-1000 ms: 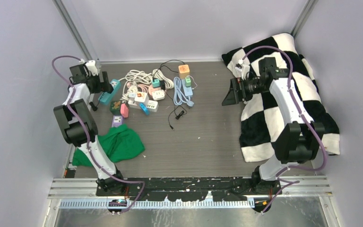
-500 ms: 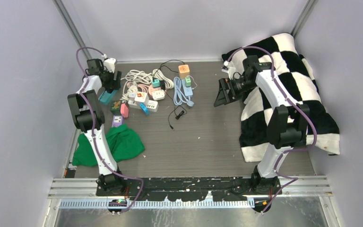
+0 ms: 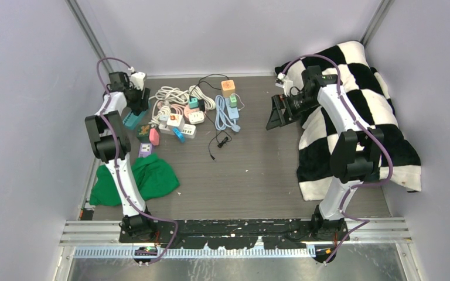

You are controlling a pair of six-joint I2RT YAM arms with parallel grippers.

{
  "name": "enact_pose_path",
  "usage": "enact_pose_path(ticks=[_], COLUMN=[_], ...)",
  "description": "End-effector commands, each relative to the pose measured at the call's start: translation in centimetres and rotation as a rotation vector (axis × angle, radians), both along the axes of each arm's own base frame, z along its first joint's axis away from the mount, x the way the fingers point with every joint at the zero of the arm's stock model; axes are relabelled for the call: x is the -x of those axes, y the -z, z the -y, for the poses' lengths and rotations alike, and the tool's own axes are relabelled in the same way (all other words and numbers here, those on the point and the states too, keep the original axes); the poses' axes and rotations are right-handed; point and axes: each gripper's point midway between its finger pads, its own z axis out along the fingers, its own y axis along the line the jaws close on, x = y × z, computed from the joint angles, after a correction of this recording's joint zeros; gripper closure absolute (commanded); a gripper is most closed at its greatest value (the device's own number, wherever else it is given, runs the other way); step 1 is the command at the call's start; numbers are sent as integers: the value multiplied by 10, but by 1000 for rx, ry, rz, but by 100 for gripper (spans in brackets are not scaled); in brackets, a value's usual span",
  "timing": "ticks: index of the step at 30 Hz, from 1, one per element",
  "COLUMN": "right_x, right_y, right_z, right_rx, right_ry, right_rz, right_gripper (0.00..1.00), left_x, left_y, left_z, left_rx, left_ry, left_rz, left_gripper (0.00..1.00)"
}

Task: Pull the plug off the socket
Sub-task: Pick up the socket from the corner of the board.

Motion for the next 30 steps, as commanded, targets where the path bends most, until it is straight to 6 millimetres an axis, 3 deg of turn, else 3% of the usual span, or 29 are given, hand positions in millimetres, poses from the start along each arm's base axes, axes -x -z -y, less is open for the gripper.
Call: enact_pose_path(ticks=[1, 7, 13, 19, 24, 30], right_x=[6, 11, 13, 13, 15, 14], right_y=[-19, -22, -24, -25, -25, -25], right_z=[2, 3, 1, -1, -2, -4], right_rx=[1, 3, -8, -24, -33, -49], right_ry=[-12, -12, -15, -18, -18, -19], right_rz=[64, 74, 75, 69, 62, 54], right_gripper=[0, 0, 0, 0, 0, 0], left_x=[12, 8, 4, 4, 14, 29], left_y=[26, 14, -21, -54, -59, -39], left_z=[-1, -6, -7, -13, -16, -21], left_rx=[4, -11, 38, 118, 148, 89], left_ry=[1, -26, -60, -89, -70, -53], left_rz=[-82, -56, 17, 81, 109, 120], left_gripper=[32, 33, 15, 11, 8, 8])
